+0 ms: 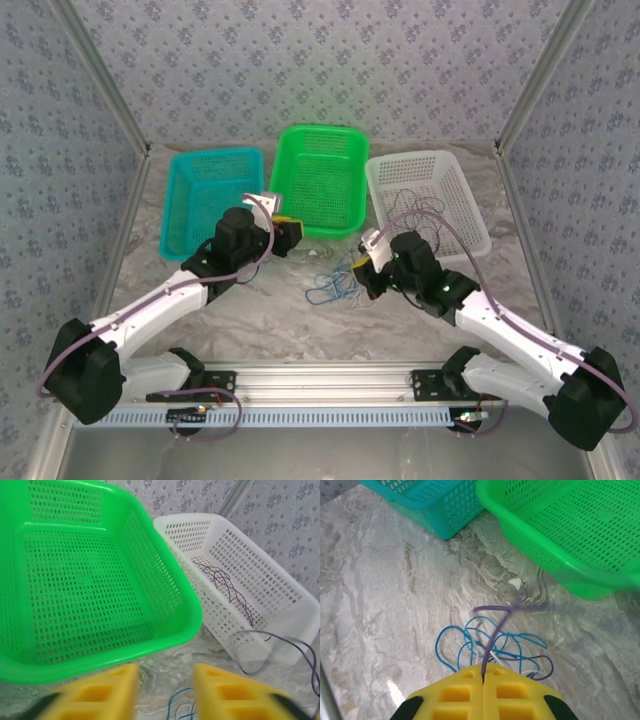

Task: Untangle the cables

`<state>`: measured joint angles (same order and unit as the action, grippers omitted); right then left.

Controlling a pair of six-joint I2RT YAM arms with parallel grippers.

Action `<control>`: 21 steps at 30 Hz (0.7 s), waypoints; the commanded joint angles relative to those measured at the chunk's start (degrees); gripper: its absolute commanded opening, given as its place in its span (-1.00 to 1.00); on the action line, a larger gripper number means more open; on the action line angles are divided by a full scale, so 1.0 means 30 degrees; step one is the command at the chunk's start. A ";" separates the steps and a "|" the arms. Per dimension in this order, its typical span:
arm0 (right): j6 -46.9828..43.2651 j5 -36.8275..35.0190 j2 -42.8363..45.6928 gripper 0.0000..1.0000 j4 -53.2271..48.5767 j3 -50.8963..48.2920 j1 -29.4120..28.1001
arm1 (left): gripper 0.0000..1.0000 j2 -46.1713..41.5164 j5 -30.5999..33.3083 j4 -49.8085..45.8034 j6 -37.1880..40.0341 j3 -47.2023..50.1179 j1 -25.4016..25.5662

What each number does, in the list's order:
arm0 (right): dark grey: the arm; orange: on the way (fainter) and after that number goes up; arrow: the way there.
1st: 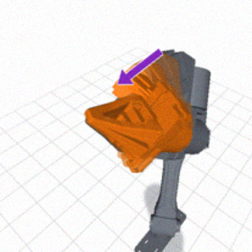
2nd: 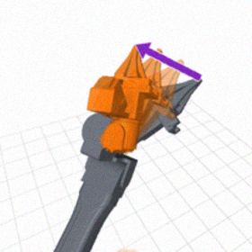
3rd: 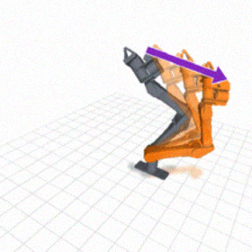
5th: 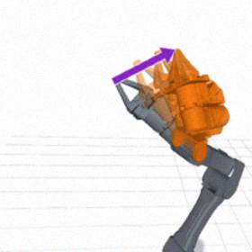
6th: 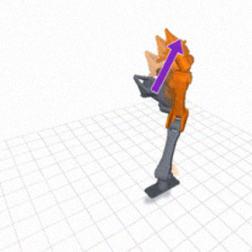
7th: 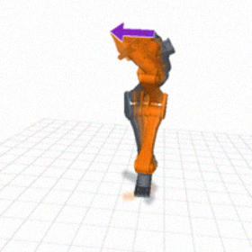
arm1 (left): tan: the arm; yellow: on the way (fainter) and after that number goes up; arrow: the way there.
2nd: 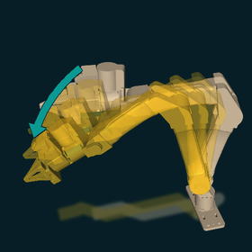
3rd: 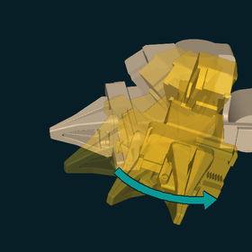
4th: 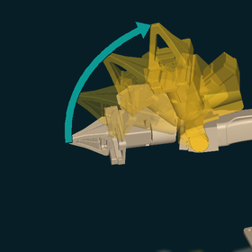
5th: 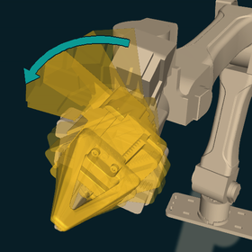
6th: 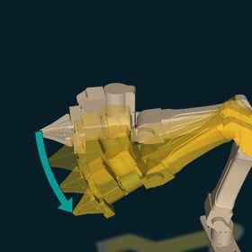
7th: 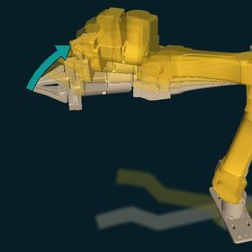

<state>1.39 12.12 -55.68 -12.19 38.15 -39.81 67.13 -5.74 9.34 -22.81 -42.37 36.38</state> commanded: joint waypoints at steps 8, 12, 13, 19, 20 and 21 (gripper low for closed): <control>0.1453 0.3251 0.0561 -1.00 -0.3200 0.3550 0.0676 | 0.60 -0.0673 -0.0813 -0.0271 0.2593 -0.0123 0.2010; 0.1480 0.3350 0.0635 -1.00 -0.3525 0.3989 0.0726 | 0.56 -0.0851 -0.1961 0.1463 0.2266 0.1072 0.2698; 0.1439 0.3242 0.0695 -1.00 -0.3528 0.3968 0.0723 | 0.56 -0.1101 -0.2206 0.2389 0.1902 0.1597 0.2720; 0.1672 0.1777 0.0938 -1.00 -0.2994 0.3554 0.0674 | 0.59 -0.2419 -0.3095 0.5837 0.0311 0.3479 0.2747; 0.1751 0.1705 0.1033 -1.00 -0.2744 0.3387 0.0651 | 0.59 -0.2456 -0.3374 0.5930 0.0066 0.3509 0.2755; 0.1804 0.1666 0.1128 -1.00 -0.2448 0.3211 0.0623 | 0.60 -0.2401 -0.3669 0.6034 -0.0131 0.3502 0.2770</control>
<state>5.39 18.81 -53.80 -20.99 48.38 -37.95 61.41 -13.13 20.51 -20.53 -31.68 44.51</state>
